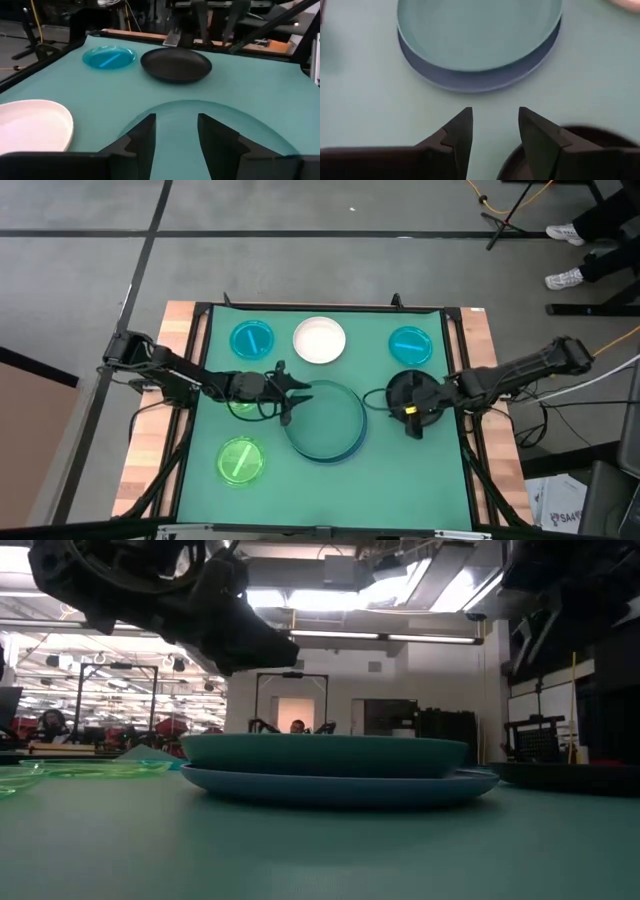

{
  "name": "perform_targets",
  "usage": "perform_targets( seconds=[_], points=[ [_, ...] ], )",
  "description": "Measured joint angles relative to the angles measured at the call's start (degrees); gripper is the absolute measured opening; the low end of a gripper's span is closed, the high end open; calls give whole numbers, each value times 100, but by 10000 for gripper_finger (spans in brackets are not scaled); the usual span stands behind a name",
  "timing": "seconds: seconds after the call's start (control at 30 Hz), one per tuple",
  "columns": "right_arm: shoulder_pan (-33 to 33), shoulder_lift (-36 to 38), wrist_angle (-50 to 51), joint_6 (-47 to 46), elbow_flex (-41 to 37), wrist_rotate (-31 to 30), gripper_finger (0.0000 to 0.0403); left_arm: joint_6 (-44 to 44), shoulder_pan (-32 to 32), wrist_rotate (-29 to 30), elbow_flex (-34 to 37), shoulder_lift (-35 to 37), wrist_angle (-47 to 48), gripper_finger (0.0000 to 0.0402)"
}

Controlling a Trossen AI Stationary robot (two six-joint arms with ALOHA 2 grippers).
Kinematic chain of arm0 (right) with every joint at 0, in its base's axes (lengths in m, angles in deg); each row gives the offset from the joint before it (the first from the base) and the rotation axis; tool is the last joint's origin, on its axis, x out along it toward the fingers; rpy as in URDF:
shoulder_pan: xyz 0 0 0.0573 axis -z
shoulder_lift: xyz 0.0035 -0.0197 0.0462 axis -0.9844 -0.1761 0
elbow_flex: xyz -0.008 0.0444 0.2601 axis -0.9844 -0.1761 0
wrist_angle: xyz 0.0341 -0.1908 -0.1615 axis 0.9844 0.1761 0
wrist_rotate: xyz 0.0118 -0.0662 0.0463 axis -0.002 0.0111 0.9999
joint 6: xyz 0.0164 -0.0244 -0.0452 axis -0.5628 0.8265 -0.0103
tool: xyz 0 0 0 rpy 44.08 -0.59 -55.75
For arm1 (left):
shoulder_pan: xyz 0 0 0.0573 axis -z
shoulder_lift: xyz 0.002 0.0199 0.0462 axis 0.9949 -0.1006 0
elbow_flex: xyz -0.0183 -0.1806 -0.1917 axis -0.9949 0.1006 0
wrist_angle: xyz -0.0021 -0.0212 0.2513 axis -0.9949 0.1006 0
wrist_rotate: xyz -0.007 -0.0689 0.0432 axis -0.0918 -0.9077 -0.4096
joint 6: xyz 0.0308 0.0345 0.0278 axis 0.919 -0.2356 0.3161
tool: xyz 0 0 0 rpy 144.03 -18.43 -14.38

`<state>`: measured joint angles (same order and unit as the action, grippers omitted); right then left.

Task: Stack plastic plates
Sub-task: Stack the black plate on top of the green plate

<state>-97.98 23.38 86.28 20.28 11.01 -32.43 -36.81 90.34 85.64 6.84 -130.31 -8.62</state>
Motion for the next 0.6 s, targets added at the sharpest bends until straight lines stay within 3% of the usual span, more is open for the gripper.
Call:
perform_targets(
  seconds=[0.33, 0.6],
  points=[
    [-648, -1039, 803, -1294, 105, -115, 150, 0, 247, -13, -1, 0, -36, 138],
    [-789, -1675, 1143, -1755, 105, -137, 150, -7, 258, -10, -1, 0, 4, 138]
  ],
)
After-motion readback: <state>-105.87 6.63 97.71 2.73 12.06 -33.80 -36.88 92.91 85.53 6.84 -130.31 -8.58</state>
